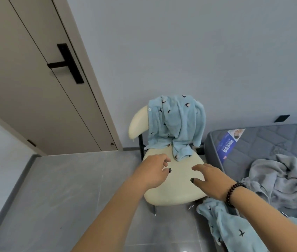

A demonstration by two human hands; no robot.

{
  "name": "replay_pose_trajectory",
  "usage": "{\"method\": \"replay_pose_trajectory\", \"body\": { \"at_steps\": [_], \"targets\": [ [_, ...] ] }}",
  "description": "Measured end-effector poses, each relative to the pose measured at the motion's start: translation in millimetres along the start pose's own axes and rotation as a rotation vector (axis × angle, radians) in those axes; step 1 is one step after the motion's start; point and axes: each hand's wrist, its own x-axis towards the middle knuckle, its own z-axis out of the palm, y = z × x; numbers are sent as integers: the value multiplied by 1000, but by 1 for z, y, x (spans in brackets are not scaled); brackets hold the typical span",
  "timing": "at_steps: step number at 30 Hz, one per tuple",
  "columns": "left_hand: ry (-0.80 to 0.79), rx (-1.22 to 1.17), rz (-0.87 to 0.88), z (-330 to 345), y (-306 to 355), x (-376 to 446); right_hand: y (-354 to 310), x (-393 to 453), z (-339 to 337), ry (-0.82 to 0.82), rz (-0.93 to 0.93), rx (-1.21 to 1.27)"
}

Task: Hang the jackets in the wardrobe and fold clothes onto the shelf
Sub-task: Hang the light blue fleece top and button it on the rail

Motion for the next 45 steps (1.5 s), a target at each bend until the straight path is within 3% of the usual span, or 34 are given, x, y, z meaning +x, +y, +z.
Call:
{"method": "replay_pose_trajectory", "body": {
  "at_steps": [25,29,39,42,45],
  "targets": [
    [147,-169,-350,-51,26,272,98,333,-159,-174,-173,43],
    [184,-203,-341,-47,21,294,108,388,-160,-161,-126,118],
    [163,-302,-423,-35,3,312,114,461,-131,93,258,463],
    [160,-310,-462,-39,-1,309,110,467,-135,26,302,658],
    [201,-324,-519,-47,-6,304,108,467,-139,-49,214,702]
  ]
}}
